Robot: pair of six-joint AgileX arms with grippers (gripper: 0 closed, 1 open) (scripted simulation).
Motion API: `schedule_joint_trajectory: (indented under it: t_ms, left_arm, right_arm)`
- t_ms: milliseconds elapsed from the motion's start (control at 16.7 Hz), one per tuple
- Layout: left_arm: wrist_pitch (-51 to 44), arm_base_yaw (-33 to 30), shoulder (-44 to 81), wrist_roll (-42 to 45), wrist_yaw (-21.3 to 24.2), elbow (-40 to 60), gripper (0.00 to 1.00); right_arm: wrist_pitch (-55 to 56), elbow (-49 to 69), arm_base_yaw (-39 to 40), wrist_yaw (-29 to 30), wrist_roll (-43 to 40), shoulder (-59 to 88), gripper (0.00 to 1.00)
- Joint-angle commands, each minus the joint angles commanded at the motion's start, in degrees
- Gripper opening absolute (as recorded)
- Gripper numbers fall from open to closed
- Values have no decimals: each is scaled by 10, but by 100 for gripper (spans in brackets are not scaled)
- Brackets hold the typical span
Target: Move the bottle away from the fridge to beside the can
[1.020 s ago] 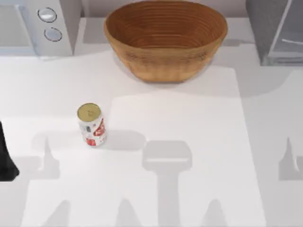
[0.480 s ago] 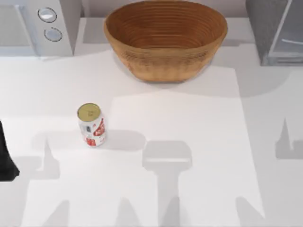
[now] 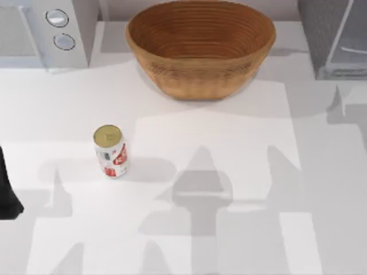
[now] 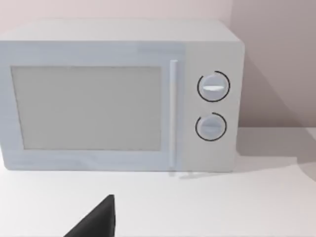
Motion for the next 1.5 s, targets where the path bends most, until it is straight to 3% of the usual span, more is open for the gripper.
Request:
schedule_joint_trajectory:
  t_ms: [300,600,1200,1500]
  left_arm:
    - [0,0,0,0,0,0,100]
    - [0,0,0,0,0,0,100]
    - [0,0,0,0,0,0,100]
    - [0,0,0,0,0,0,100]
  right_arm:
    - [159,127,-28,-23,-2,325,100]
    - [270,216,-47,-39,-5,522,100]
    - [296,247,-49,-41,-6,572,100]
    - [255,330,-44,-34,-6,613,100]
